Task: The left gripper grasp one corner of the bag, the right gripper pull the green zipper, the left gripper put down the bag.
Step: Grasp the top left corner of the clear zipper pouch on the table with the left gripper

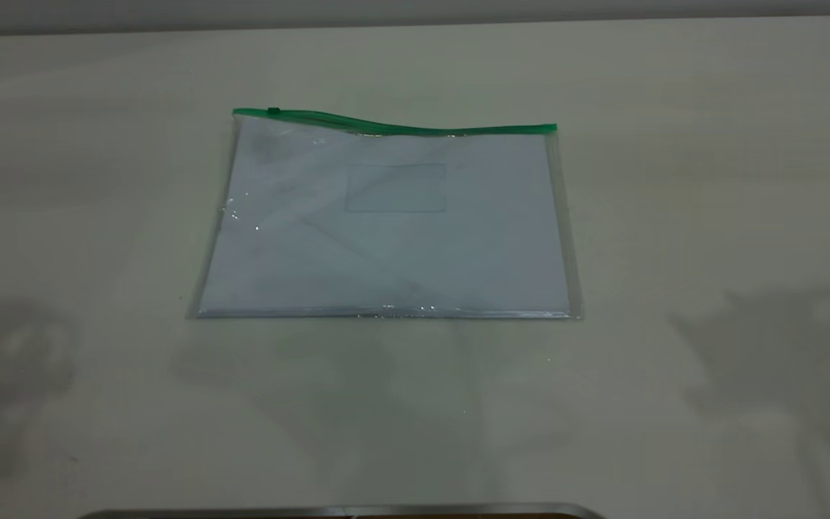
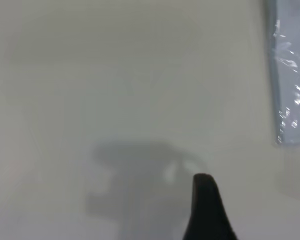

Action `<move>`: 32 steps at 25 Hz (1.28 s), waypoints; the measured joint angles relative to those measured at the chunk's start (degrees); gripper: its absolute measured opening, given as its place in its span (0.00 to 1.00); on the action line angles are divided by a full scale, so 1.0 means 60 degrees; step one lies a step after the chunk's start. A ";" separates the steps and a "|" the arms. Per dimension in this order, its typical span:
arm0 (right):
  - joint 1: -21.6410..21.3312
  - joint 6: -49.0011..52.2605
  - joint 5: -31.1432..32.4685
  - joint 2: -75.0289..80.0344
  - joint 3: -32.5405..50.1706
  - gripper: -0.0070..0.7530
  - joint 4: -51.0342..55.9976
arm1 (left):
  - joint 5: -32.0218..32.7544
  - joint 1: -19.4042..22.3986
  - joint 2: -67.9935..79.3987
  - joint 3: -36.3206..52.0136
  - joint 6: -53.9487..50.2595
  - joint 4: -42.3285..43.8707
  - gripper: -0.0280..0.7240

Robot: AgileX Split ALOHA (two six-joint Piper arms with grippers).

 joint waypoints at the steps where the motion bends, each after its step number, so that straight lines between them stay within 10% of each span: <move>1: 0.0000 -0.0582 -0.0004 0.0400 -0.0171 0.73 0.0644 | -0.0155 0.0000 0.0596 -0.0247 0.0046 -0.0004 0.79; 13: 0.0000 -0.4207 0.1580 0.3973 -0.1365 0.72 0.5132 | 0.0264 0.0000 0.6539 -0.4717 0.0843 -0.0526 0.79; 19: 0.0000 -0.4473 0.1557 0.4128 -0.1377 0.72 0.5225 | 0.2088 0.0002 0.8714 -0.6791 0.3634 -0.3447 0.79; 32: 0.0000 -0.4723 0.1520 0.4128 -0.1405 0.72 0.5241 | 0.2287 0.0103 1.2036 -0.9580 0.8321 -0.7842 0.79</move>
